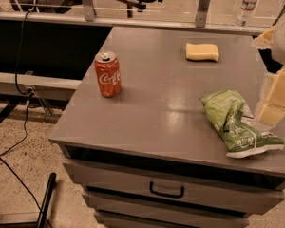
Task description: Move green jalapeno chip bag near coke can
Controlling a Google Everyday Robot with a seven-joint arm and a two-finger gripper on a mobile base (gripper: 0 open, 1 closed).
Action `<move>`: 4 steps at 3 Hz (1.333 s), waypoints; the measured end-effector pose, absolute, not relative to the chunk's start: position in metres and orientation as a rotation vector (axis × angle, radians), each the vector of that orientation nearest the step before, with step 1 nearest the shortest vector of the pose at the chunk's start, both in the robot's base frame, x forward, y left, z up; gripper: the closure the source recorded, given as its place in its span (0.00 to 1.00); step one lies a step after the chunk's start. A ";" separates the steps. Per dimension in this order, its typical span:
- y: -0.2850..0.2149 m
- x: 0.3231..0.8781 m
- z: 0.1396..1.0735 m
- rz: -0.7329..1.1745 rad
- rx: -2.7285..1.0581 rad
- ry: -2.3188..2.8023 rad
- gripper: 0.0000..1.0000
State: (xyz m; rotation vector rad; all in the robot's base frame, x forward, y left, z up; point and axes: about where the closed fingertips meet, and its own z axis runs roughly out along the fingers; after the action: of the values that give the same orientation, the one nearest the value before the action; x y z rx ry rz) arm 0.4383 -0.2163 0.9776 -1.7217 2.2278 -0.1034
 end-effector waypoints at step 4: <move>-0.257 0.457 0.891 -0.019 -1.571 2.464 0.00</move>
Offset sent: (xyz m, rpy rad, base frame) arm 0.0098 -0.0136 -0.0188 -0.0389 0.0441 -0.0857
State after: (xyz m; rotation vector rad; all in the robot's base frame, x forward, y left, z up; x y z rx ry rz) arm 0.4572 -0.2569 0.8906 -1.5711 2.4645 -0.0187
